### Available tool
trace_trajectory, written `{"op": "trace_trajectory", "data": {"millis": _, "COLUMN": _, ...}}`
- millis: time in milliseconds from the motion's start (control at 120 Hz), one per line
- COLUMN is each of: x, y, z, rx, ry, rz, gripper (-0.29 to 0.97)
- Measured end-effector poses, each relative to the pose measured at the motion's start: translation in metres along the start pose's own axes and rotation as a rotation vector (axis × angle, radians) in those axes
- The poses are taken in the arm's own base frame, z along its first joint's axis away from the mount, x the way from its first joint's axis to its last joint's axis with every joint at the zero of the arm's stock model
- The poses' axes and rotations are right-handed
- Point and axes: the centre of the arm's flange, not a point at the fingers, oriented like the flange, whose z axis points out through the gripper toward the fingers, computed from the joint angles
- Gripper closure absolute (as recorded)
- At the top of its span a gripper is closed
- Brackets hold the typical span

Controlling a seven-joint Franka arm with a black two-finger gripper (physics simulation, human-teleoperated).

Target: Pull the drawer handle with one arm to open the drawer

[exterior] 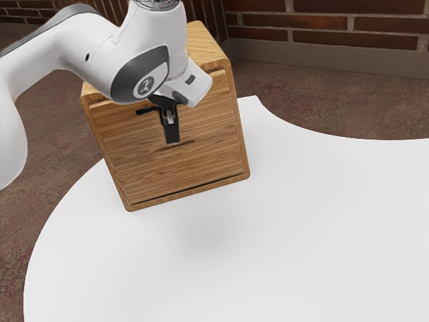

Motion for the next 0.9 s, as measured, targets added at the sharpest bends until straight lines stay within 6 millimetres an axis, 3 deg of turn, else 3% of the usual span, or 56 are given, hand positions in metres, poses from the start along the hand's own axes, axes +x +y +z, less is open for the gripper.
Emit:
{"op": "trace_trajectory", "data": {"millis": 192, "x": -0.002, "y": 0.009, "z": -0.013, "rx": 0.001, "ry": 0.016, "rz": -0.007, "gripper": 0.01}}
{"op": "trace_trajectory", "data": {"millis": 617, "x": 0.006, "y": 0.052, "z": -0.045, "rx": -0.005, "ry": 0.056, "rz": 0.03, "gripper": 0.02}}
{"op": "trace_trajectory", "data": {"millis": 900, "x": 0.008, "y": 0.075, "z": -0.047, "rx": -0.021, "ry": 0.058, "rz": 0.042, "gripper": -0.01}}
